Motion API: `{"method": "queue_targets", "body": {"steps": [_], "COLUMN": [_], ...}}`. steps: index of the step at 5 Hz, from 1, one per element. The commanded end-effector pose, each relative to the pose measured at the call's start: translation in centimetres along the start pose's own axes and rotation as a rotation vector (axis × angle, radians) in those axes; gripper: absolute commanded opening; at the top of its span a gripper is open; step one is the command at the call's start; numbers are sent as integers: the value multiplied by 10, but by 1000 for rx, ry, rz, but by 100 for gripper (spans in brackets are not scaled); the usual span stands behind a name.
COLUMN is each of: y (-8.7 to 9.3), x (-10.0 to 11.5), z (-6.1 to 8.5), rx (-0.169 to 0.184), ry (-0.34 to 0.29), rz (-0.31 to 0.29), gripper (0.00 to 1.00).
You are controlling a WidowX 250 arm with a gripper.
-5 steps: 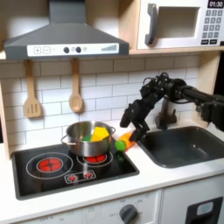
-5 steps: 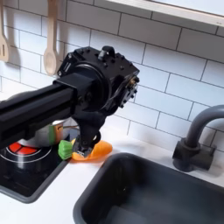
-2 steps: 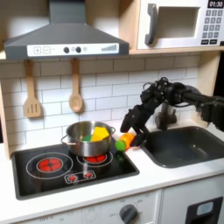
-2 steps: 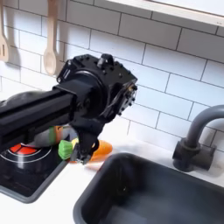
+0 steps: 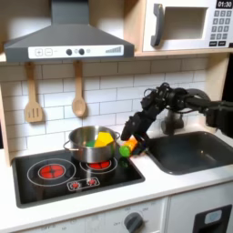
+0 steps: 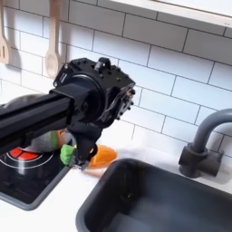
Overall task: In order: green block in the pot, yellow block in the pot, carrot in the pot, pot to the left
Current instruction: 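Put the carrot in the pot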
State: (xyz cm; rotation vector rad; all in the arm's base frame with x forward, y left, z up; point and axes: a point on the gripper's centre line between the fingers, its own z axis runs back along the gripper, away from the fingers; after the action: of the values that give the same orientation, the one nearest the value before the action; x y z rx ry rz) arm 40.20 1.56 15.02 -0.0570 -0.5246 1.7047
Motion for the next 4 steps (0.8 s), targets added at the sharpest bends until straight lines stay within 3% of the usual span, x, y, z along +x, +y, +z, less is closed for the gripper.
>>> {"method": "queue_targets", "body": {"steps": [1, 2, 3, 4], "y": [-1, 0, 1, -2], "x": [6, 7, 6, 4], "z": [-10, -11, -10, -5], "rx": [15, 23, 20, -4], "ry": [-2, 1, 6, 5], "rz": [9, 16, 20, -6], "gripper": [100, 100, 0, 0]}}
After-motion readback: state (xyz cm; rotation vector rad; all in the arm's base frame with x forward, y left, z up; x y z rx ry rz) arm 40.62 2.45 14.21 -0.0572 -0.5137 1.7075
